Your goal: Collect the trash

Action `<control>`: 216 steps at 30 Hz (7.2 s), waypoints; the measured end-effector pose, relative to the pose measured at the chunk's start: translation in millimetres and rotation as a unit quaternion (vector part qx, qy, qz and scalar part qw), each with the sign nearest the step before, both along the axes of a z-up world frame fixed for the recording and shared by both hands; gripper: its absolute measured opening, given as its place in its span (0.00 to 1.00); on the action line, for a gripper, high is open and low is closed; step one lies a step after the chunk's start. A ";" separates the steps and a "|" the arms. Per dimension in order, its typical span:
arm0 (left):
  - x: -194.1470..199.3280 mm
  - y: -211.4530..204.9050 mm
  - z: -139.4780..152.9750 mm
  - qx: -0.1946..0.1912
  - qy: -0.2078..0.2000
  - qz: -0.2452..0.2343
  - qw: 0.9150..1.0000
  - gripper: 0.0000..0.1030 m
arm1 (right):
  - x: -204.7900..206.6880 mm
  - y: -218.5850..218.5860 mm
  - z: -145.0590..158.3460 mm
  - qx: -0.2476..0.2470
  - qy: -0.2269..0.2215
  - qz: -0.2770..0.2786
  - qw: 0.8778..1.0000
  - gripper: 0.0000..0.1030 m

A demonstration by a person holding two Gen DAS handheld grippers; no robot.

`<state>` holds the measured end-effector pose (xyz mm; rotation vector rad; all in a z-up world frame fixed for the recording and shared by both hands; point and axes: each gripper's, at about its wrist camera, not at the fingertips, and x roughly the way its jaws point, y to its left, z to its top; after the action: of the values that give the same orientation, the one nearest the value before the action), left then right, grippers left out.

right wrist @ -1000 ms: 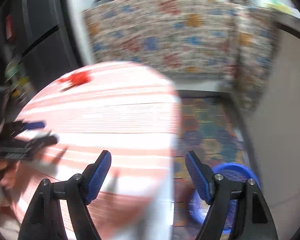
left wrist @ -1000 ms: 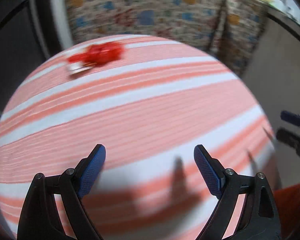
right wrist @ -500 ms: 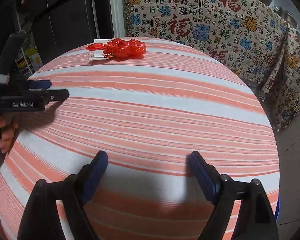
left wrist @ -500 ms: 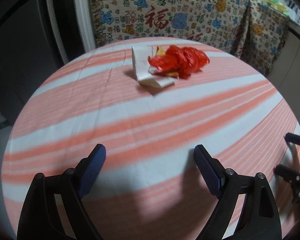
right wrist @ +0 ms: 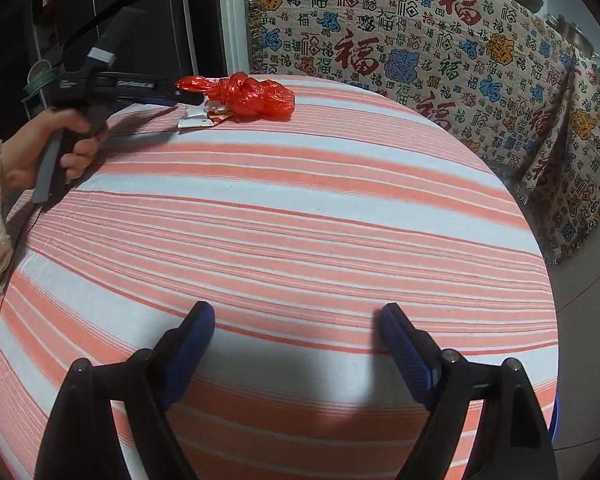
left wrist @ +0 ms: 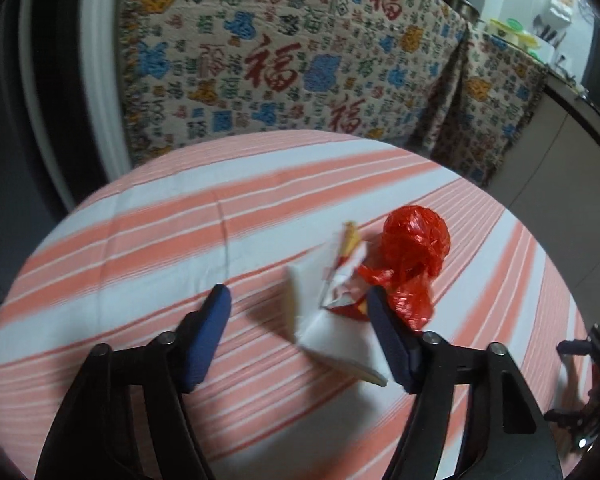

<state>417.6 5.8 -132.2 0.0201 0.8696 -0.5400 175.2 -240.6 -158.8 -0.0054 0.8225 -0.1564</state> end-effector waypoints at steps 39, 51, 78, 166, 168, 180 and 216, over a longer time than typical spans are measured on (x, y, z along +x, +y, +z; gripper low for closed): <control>-170.6 35.9 4.1 0.025 0.008 0.078 0.997 0.11 | 216.3 -56.0 30.3 0.260 0.007 0.006 0.966 0.04; -197.9 29.6 6.5 0.038 0.013 0.106 0.994 0.10 | 18.3 -32.5 34.3 0.153 -0.009 -0.004 0.988 0.05; -225.4 27.6 -4.1 0.035 0.001 0.129 0.991 0.23 | -5.5 -12.5 37.9 -0.028 0.003 0.117 0.993 0.94; -324.4 -472.8 38.2 0.032 0.003 -0.191 0.981 0.98 | -345.7 -360.1 33.8 0.126 -0.051 -0.391 0.910 1.00; -345.3 -463.3 56.3 0.050 -0.038 -0.192 0.979 0.99 | -357.5 -335.1 53.4 0.092 -0.055 -0.385 0.917 1.00; -392.5 -423.7 100.2 0.106 -0.126 -0.111 0.980 0.99 | -414.9 -249.8 107.9 0.067 -0.092 -0.372 0.921 1.00; -385.2 -389.1 116.0 0.076 -0.068 -0.098 0.990 1.00 | -390.8 -198.8 122.7 0.015 -0.054 -0.360 0.931 1.00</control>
<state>32.4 -383.2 -16.2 0.2809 0.7772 -0.6477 -215.5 -439.4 -36.1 0.3357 0.6851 -0.8301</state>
